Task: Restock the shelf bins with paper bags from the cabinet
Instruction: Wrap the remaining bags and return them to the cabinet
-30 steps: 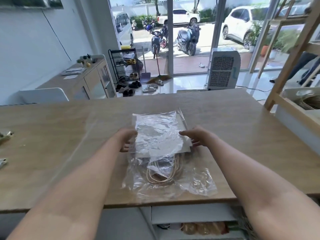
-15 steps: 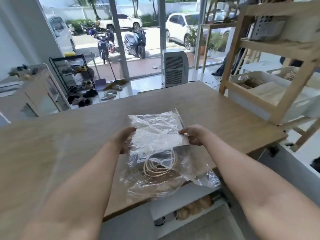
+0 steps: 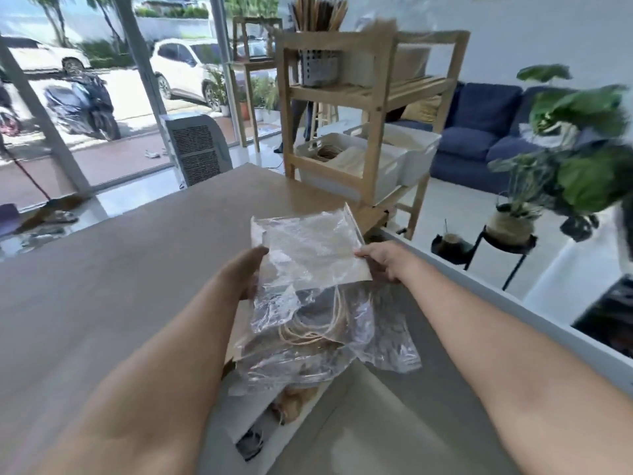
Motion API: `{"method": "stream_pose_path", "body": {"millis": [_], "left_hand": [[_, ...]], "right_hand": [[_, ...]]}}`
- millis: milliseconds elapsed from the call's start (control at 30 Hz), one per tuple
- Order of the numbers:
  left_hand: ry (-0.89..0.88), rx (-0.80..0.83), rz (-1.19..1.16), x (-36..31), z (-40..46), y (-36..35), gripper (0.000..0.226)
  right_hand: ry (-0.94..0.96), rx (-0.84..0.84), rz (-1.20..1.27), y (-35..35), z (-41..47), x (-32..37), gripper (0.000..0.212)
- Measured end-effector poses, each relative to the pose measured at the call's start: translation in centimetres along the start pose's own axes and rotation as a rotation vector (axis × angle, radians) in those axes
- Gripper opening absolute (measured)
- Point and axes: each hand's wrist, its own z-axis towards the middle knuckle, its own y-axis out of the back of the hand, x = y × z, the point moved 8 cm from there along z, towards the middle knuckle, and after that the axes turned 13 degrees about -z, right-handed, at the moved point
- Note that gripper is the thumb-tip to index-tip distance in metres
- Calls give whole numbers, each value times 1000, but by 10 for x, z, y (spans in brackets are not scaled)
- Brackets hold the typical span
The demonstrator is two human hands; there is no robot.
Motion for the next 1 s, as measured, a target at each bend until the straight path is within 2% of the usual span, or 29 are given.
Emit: {"method": "stream_pose_path", "body": {"millis": [200,367,433,467,533,667,867,1000], "left_hand": [[-22,153,12,23,-14,-116,32],[48,292,-45,70,-17,-189,22],[92,274,-42,97,-12,-200,39],[105,251,-36,111,-13,-201,38],[123,216,-41,140,-7,-199,30],[229,81,-101,194,4,-174,30],[297,-73,-177,265,39,-97,59],[217,-228,-334,281,38,-37,36]], "right_hand": [[-99,-134,99,104,-28,-90,24],[-176,-163,149,151,-43,-169,24],[-209,-153,151,157,-50,-191,25],[-222,-141,151,158,-53,-202,24],[-230,-130,151,155,-58,-218,25],[-250,-70,121,126,-52,-245,24],[-323,55,37,39,-21,-268,20],[-325,136,-41,-29,8,-259,23]]}}
